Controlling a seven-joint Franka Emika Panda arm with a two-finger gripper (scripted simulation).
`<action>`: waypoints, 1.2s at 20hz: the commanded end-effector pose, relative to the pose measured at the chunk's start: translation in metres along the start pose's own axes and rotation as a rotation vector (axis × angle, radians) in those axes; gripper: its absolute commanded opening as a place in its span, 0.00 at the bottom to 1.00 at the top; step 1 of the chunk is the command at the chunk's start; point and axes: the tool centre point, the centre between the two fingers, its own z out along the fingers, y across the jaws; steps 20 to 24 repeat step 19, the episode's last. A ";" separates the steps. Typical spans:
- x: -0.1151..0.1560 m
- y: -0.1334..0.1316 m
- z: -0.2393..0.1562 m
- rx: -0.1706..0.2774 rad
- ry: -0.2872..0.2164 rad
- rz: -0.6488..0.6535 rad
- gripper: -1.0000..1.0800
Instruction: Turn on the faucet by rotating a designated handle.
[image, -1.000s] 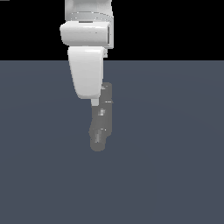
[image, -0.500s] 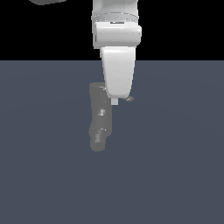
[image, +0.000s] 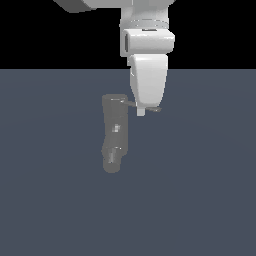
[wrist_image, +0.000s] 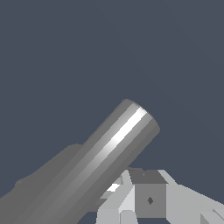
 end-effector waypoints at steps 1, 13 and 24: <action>0.010 -0.009 0.000 0.004 0.000 0.006 0.00; 0.048 -0.041 0.000 0.004 -0.001 0.017 0.00; 0.063 -0.055 0.000 0.004 -0.001 0.022 0.00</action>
